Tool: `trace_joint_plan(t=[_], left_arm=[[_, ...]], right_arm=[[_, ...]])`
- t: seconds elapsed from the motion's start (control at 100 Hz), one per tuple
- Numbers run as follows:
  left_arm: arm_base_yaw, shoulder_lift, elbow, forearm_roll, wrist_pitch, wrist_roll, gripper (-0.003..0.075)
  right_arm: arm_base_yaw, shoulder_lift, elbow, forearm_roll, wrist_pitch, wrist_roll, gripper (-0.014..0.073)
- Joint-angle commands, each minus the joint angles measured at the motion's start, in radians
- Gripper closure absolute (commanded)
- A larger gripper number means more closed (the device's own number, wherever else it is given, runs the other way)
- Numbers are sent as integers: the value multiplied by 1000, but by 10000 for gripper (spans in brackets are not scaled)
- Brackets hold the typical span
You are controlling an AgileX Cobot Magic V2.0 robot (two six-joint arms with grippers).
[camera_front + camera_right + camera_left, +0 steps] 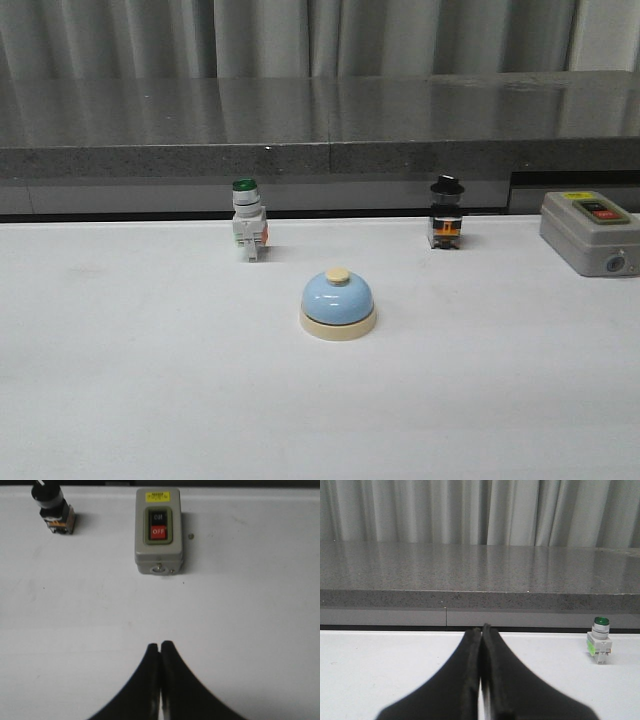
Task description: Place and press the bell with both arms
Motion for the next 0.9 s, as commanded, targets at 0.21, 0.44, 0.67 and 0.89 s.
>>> trace_joint_plan(t=[0.21,0.44,0.67,0.89], left_arm=[[0,-31,42,-8,-71,-7,741],[0,-31,42,-8,-71,-7,741],[0,-31,42,-8,-71,-7,741],[0,-31,42,-8,-71,-7,741]], right_arm=[[-6,-190,111,-10,-259,-3,662],[-6,-343,226,-10,-321,-3,662],[-6,-442,288,-9,-325,-3,662],[-6,-526,356,-9,-350,-3,662]])
